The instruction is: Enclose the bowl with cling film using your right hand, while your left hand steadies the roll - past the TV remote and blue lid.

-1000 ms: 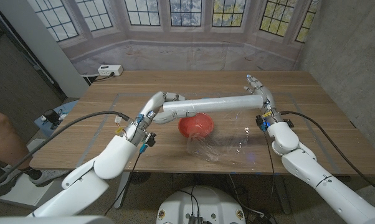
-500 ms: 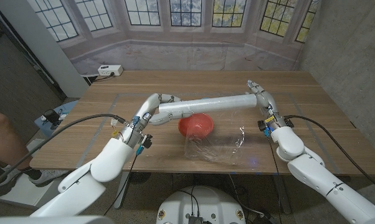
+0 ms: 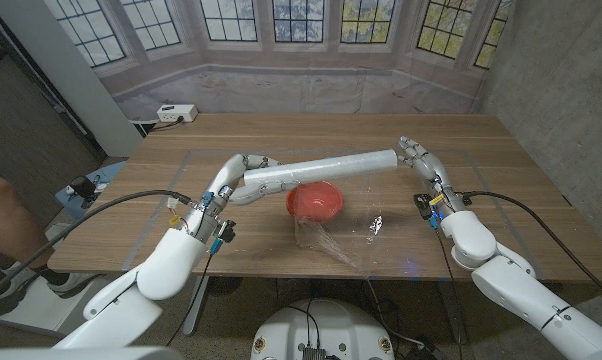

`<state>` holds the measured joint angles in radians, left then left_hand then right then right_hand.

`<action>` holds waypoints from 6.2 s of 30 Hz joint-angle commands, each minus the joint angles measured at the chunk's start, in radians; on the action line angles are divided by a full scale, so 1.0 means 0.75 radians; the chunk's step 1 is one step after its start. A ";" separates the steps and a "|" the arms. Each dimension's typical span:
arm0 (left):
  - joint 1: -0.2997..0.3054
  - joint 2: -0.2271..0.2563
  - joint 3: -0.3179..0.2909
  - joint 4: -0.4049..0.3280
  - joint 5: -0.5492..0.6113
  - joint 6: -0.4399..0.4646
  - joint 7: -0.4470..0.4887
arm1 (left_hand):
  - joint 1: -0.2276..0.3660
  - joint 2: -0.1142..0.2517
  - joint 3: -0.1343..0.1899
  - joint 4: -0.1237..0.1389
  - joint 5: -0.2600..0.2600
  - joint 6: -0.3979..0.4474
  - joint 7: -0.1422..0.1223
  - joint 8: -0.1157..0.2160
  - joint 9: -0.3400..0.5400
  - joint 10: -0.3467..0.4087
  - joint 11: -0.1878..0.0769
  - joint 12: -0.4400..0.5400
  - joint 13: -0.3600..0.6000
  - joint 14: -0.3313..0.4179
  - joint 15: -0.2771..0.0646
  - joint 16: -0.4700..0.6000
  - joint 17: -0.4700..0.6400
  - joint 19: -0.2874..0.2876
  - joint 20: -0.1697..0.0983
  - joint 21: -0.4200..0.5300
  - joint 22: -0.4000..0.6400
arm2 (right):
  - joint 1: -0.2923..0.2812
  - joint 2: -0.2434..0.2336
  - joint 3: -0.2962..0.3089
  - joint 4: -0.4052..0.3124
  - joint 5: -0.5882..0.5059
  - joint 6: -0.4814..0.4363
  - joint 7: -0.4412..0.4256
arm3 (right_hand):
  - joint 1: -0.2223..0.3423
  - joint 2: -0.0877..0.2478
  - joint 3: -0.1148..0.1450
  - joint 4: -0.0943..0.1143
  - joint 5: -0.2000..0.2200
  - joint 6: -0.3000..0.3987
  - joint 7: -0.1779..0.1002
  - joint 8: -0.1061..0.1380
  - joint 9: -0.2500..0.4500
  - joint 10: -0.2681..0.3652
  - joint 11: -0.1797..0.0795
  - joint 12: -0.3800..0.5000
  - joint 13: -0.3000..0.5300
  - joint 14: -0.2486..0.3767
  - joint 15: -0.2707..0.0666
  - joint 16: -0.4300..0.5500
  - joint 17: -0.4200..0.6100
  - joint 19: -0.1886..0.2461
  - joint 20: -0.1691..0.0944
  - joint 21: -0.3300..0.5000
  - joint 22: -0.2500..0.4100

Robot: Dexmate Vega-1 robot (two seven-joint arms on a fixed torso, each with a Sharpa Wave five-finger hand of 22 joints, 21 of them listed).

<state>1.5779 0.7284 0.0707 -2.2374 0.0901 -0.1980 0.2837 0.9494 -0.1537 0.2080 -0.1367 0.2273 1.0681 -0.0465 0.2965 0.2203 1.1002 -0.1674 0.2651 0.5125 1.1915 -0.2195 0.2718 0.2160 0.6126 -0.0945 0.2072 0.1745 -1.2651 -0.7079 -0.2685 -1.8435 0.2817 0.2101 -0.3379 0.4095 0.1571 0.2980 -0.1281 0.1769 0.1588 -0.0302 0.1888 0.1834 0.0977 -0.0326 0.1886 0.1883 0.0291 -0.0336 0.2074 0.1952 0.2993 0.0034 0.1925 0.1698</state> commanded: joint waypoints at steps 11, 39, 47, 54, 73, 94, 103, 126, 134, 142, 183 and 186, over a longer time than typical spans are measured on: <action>-0.060 -0.029 -0.012 0.049 -0.001 0.030 -0.017 | 0.289 0.309 0.013 0.001 0.006 -0.002 0.003 0.012 0.003 -0.006 0.004 -0.008 0.008 -0.007 0.001 -0.007 0.002 -0.004 0.003 0.001 0.007 | -0.065 -0.043 0.027 -0.095 -0.039 -0.090 -0.022 | 0.014 -0.002 -0.003 0.003 0.004 0.000 -0.001 0.005 0.005 -0.005 -0.001 0.007 0.002 0.012 -0.058 0.006 0.005 0.009 -0.003 0.003 0.005; -0.119 -0.043 0.083 0.011 0.077 0.199 0.081 | 0.283 0.298 0.012 -0.005 0.006 -0.008 0.001 0.012 0.003 -0.013 0.002 -0.018 0.016 -0.020 0.002 -0.015 0.002 -0.005 0.002 0.001 0.007 | 0.136 -0.020 -0.066 0.089 0.005 -0.033 0.139 | 0.016 -0.002 -0.002 0.002 0.003 -0.002 0.000 0.005 0.005 -0.008 -0.001 0.005 0.002 0.011 -0.060 0.005 0.004 0.009 -0.003 0.004 0.005; -0.077 -0.031 0.061 -0.009 0.083 0.259 0.110 | 0.282 0.296 0.013 -0.007 0.006 -0.010 0.001 0.012 0.003 -0.014 0.003 -0.022 0.016 -0.024 0.001 -0.018 0.002 -0.005 0.002 0.001 0.007 | 0.132 -0.041 -0.068 0.061 -0.002 -0.038 0.137 | 0.017 -0.002 -0.002 0.002 0.003 -0.003 -0.001 0.004 0.005 -0.009 -0.002 0.005 0.002 0.013 -0.061 0.006 0.004 0.009 -0.003 0.004 0.005; -0.048 -0.023 0.034 -0.007 0.084 0.280 0.132 | 0.281 0.299 0.014 -0.006 0.007 -0.010 -0.001 0.012 0.003 -0.015 0.003 -0.024 0.018 -0.029 0.002 -0.021 0.001 -0.006 0.001 0.001 0.007 | 0.116 -0.054 -0.066 0.032 0.000 -0.054 0.131 | 0.017 -0.002 -0.002 0.002 0.003 -0.003 0.000 0.005 0.005 -0.008 -0.002 0.005 0.002 0.013 -0.059 0.006 0.004 0.010 -0.003 0.004 0.005; -0.111 0.001 0.007 0.068 0.079 0.287 0.128 | 0.277 0.300 0.016 -0.007 0.008 -0.015 -0.002 0.012 0.003 -0.021 0.006 -0.030 0.022 -0.035 0.002 -0.025 0.001 -0.008 0.000 0.000 0.007 | 0.053 -0.084 -0.044 -0.076 0.038 -0.125 0.112 | 0.018 -0.001 -0.002 0.002 0.003 -0.006 -0.001 0.004 0.005 -0.009 -0.002 0.005 0.002 0.014 -0.060 0.006 0.004 0.011 -0.003 0.004 0.005; -0.291 0.028 0.137 0.162 0.055 0.297 0.111 | 0.270 0.300 0.018 -0.006 0.008 -0.020 -0.005 0.011 0.003 -0.024 0.005 -0.035 0.028 -0.042 0.003 -0.030 0.000 -0.008 -0.003 0.001 0.007 | -0.074 -0.087 -0.024 -0.183 0.047 -0.102 0.064 | 0.020 0.000 -0.001 0.002 0.003 -0.003 -0.002 0.005 0.005 -0.006 -0.003 0.007 0.002 0.016 -0.062 0.007 0.004 0.012 -0.003 0.004 0.005; -0.311 0.047 0.164 0.150 0.046 0.338 0.112 | 0.266 0.300 0.018 -0.006 0.008 -0.019 -0.005 0.012 0.003 -0.025 0.003 -0.038 0.029 -0.045 0.004 -0.032 0.000 -0.009 -0.003 0.001 0.008 | -0.173 -0.156 0.002 -0.334 -0.104 -0.195 -0.018 | 0.023 0.001 0.000 0.001 0.004 0.007 -0.003 0.009 0.005 0.004 -0.005 0.011 0.002 0.029 -0.061 0.011 0.004 0.020 -0.004 0.007 0.005; -0.283 0.098 0.136 0.159 -0.016 0.381 0.131 | 0.259 0.301 0.021 -0.005 0.009 -0.021 -0.006 0.013 0.003 -0.028 0.005 -0.045 0.030 -0.048 0.005 -0.036 0.000 -0.010 -0.006 0.001 0.008 | -0.364 -0.389 -0.014 -0.733 -0.616 -0.722 -0.066 | 0.019 0.003 -0.001 0.006 0.003 0.023 0.008 0.012 0.005 0.020 0.001 0.013 0.002 0.086 -0.060 0.032 0.007 0.070 -0.025 0.021 0.004; -0.282 0.108 0.135 0.160 -0.025 0.380 0.135 | 0.256 0.301 0.022 -0.005 0.009 -0.022 -0.005 0.013 0.003 -0.028 0.007 -0.047 0.031 -0.050 0.006 -0.038 -0.001 -0.011 -0.006 0.001 0.008 | -0.370 -0.430 -0.068 -0.770 -0.774 -0.811 -0.058 | 0.020 0.007 0.001 0.007 0.004 0.031 0.011 0.015 0.005 0.026 0.008 0.014 0.002 0.087 -0.057 0.032 0.008 0.083 -0.031 0.024 0.004; -0.283 0.121 0.134 0.168 -0.019 0.370 0.140 | 0.255 0.299 0.022 -0.007 0.009 -0.024 -0.006 0.013 0.003 -0.029 0.006 -0.048 0.033 -0.054 0.005 -0.041 -0.002 -0.010 -0.007 0.001 0.008 | -0.378 -0.448 -0.097 -0.776 -0.849 -0.837 -0.041 | 0.025 0.010 0.004 0.006 0.005 0.037 0.011 0.015 0.005 0.032 0.006 0.015 0.002 0.083 -0.057 0.030 0.008 0.090 -0.036 0.023 0.004; -0.388 0.195 0.144 0.319 0.000 0.262 0.079 | 0.233 0.297 0.028 -0.003 0.009 -0.036 -0.010 0.012 0.003 -0.051 0.007 -0.066 0.033 -0.091 0.009 -0.068 -0.015 -0.015 -0.017 0.000 0.008 | -0.496 -0.452 -0.085 -0.760 -0.955 -0.834 -0.059 | 0.033 0.009 0.010 0.007 0.004 0.052 0.023 0.013 0.006 0.050 0.017 0.014 0.002 0.098 -0.047 0.030 0.010 0.124 -0.036 0.021 0.003; -0.397 0.202 0.143 0.334 0.000 0.255 0.074 | 0.232 0.296 0.029 -0.004 0.009 -0.041 -0.010 0.010 0.003 -0.055 0.010 -0.069 0.032 -0.093 0.007 -0.070 -0.015 -0.017 -0.017 -0.001 0.008 | -0.489 -0.444 -0.090 -0.758 -0.955 -0.834 -0.052 | 0.032 0.010 0.010 0.007 0.004 0.053 0.023 0.013 0.006 0.051 0.018 0.014 0.002 0.099 -0.047 0.030 0.010 0.126 -0.037 0.021 0.003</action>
<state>1.3063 0.8610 0.1797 -2.0249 0.0945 0.0088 0.3577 0.9305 -0.1347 0.2237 -0.1406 0.2295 1.0427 -0.0502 0.2996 0.2213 1.0639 -0.1643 0.2145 0.5353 1.1267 -0.2125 0.2207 0.2044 0.5999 -0.1002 0.2072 0.1795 -1.6403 -1.0486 -0.3305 -2.4215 -0.4308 -0.4306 -0.3954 0.4254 0.1649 0.3023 -0.1238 0.1769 0.1897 -0.0144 0.1965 0.1834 0.1245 -0.0202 0.1964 0.1883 0.0937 -0.0410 0.2269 0.1976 0.3853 -0.0215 0.2041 0.1698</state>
